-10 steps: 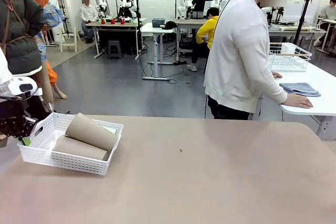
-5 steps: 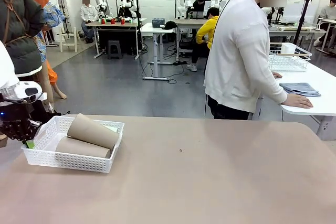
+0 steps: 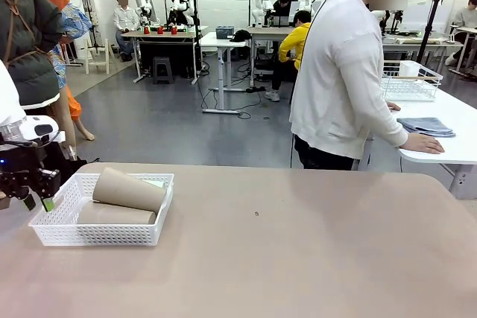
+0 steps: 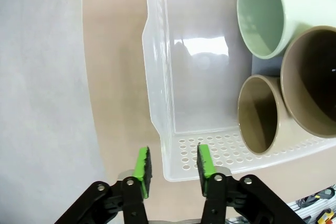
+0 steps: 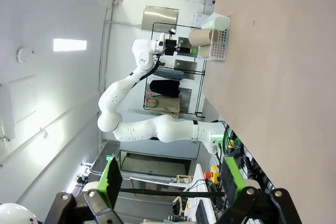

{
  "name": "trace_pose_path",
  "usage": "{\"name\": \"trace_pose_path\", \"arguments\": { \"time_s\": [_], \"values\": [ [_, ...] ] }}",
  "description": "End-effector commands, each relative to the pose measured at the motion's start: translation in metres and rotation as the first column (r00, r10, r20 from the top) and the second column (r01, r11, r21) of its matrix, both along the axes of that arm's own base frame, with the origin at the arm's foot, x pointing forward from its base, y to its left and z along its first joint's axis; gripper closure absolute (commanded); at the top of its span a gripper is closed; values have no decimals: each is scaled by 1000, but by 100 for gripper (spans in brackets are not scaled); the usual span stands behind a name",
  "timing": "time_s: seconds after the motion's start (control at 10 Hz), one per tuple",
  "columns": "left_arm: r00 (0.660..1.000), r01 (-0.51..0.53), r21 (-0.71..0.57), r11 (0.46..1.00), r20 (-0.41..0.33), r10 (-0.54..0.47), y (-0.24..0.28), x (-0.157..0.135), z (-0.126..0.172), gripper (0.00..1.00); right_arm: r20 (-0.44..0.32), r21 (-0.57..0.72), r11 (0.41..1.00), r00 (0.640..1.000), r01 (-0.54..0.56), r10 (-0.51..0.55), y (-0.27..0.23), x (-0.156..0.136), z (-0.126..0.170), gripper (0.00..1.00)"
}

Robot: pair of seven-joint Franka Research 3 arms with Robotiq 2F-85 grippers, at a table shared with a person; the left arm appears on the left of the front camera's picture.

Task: Clean and organize the cups into the basket.
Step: Move the Organizing basket back to the left side of the table.

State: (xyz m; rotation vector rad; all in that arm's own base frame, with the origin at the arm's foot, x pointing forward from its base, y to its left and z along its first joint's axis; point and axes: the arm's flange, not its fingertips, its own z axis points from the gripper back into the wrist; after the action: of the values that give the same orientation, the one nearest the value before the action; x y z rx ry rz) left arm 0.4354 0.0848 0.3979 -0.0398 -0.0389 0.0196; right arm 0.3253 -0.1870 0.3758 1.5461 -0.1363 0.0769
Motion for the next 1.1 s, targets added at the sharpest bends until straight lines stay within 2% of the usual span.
{"name": "trace_pose_path", "arguments": {
  "time_s": [0.0, 0.1, 0.2, 0.7, 0.9, 1.0],
  "values": [
    [1000, -19, -5, 1000, 11, 19, -2, -8, 5, 11, 16, 12, 1000, 1000, 7, -7, 1, -1, -2, 0],
    [1000, -19, -6, 1000, 11, 20, -2, -9, 6, 2, 16, 12, 1000, 1000, 7, -7, 1, -1, -2, 0],
    [1000, -20, -6, 1000, 12, 21, -2, -9, 7, 0, 16, 12, 1000, 1000, 7, -7, 1, -1, -2, 0],
    [1000, -9, -25, 1000, 21, 9, -6, -17, 16, 0, 16, 12, 1000, 1000, 7, -7, 1, -1, -2, 0],
    [999, 4, -91, 996, 54, 1, -18, -48, 52, 0, 16, 12, 1000, 1000, 7, -7, 1, -1, -2, 0],
    [994, 65, -115, 991, 99, -54, -30, -81, 82, 0, 16, 12, 1000, 1000, 7, -7, 1, -1, -2, 0]
  ]
}}
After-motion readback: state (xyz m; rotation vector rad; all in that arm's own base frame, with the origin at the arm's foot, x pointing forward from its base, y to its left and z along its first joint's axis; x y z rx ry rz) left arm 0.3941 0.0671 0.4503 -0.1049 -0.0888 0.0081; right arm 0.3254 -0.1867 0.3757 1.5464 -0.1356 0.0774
